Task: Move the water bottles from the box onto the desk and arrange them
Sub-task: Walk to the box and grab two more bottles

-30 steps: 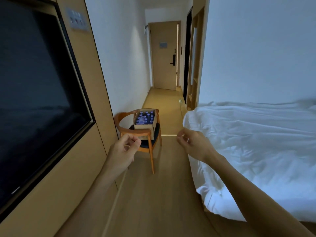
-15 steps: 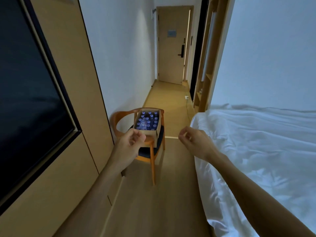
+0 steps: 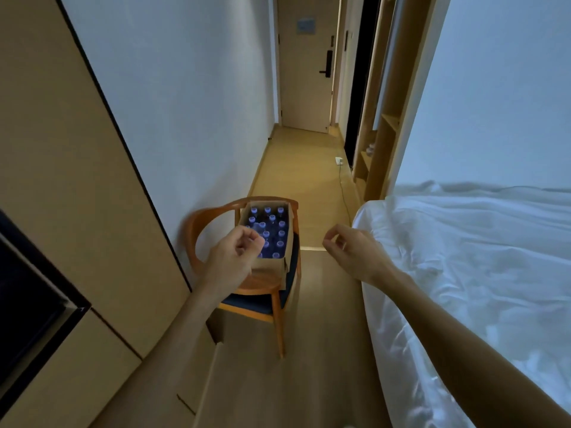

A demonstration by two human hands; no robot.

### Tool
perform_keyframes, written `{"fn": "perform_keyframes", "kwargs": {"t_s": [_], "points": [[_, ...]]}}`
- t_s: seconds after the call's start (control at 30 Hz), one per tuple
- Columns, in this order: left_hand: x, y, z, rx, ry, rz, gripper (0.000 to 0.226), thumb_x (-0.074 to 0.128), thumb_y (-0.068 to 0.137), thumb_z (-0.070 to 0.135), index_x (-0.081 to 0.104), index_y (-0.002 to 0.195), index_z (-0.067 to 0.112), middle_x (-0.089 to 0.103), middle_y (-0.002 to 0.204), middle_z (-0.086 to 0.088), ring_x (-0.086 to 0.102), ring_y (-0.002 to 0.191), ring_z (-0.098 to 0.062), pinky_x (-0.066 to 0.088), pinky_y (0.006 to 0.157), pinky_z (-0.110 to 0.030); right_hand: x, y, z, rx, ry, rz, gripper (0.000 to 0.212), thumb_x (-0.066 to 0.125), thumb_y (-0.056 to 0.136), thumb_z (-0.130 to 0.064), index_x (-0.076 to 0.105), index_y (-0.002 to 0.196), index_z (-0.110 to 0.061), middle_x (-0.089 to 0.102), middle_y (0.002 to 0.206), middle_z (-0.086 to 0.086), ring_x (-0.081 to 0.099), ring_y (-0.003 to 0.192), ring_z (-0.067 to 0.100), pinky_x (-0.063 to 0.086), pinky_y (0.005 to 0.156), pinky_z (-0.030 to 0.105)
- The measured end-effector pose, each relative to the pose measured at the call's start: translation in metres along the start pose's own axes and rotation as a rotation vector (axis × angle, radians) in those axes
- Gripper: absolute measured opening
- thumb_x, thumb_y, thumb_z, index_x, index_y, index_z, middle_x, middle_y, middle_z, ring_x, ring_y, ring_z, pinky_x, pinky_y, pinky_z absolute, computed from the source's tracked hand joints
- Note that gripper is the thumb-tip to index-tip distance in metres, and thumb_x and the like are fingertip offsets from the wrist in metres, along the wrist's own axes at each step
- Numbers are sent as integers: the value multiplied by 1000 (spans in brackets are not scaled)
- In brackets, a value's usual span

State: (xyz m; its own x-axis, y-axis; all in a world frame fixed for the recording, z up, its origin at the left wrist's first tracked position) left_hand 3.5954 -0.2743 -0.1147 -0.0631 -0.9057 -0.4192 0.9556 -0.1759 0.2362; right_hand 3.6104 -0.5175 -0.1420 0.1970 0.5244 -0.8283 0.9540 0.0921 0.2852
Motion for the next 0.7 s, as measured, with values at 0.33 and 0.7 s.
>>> {"fn": "perform_keyframes", "kwargs": {"t_s": [0.33,0.7], "points": [[38,189,-80,-100,85,94,4,56,92,42,57,89,43,65,78,18,59,56,-2,44,51,-19,40,197,94,-37,90,-109,12,49,94,-51,53,97,-40,63,80,-16,64,70,2,60,66,31],[42,310,-195,-300,194,148,22,50,85,61,57,90,42,65,76,16,61,57,0,43,51,-18,117,355,139,-80,104,-312,13,51,96,-41,58,99,-31,62,88,-13,60,79,4,54,70,30]]}}
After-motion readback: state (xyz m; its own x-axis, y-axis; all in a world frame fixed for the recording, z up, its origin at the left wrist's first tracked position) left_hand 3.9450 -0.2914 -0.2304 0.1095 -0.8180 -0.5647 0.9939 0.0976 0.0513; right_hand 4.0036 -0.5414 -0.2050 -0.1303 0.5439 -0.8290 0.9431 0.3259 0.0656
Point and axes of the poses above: each hand's wrist, its own y-axis towards the middle knuckle, its own x-axis out of the palm, z = x × y, the point moved 10 cm from there along y, towards the middle knuckle
